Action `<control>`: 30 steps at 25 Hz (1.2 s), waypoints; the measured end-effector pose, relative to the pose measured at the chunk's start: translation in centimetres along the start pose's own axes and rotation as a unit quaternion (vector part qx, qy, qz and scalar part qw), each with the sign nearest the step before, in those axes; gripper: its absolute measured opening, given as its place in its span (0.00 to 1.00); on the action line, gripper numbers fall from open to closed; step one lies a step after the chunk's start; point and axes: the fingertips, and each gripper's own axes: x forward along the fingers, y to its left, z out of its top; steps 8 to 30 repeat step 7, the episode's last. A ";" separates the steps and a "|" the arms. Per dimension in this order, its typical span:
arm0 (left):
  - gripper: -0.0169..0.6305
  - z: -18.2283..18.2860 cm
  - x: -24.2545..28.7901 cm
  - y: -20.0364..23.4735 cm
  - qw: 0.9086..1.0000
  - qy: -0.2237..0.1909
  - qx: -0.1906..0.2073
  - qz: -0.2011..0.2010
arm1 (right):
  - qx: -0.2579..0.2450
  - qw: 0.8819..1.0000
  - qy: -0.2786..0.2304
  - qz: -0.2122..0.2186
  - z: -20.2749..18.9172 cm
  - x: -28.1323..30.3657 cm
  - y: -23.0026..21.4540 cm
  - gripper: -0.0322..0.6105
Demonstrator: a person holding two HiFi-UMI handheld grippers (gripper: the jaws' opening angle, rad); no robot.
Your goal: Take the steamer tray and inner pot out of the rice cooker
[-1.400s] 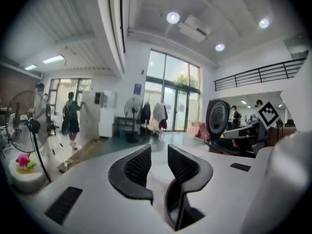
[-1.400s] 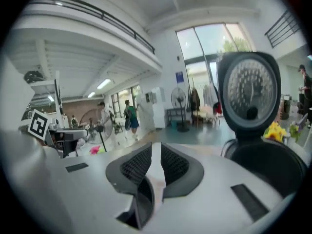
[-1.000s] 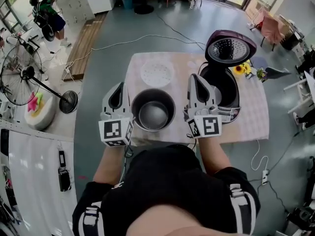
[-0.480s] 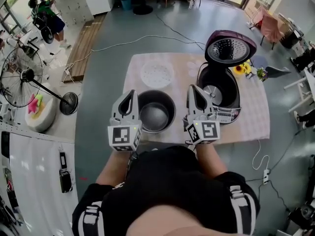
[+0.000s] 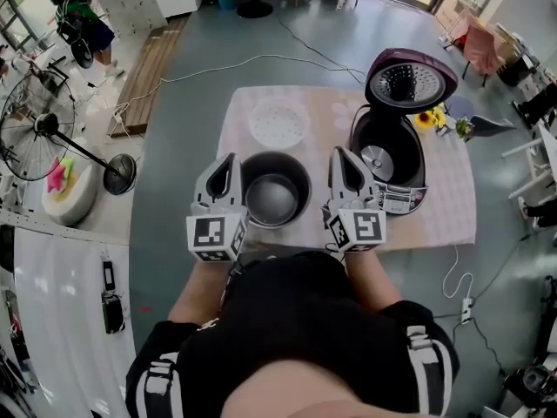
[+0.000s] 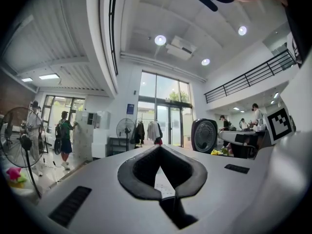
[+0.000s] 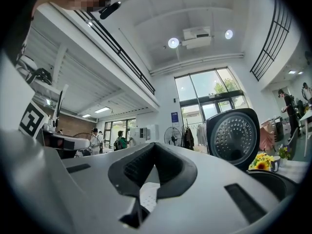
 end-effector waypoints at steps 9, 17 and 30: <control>0.03 -0.7 0.2 0.4 1.000 0.007 -0.006 0.000 | 0.002 1.000 0.011 0.004 -0.9 0.2 0.0 0.05; 0.03 -0.7 0.2 0.4 1.000 0.007 -0.006 0.000 | 0.002 1.000 0.011 0.004 -0.9 0.2 0.0 0.05; 0.03 -0.7 0.2 0.4 1.000 0.007 -0.006 0.000 | 0.002 1.000 0.011 0.004 -0.9 0.2 0.0 0.05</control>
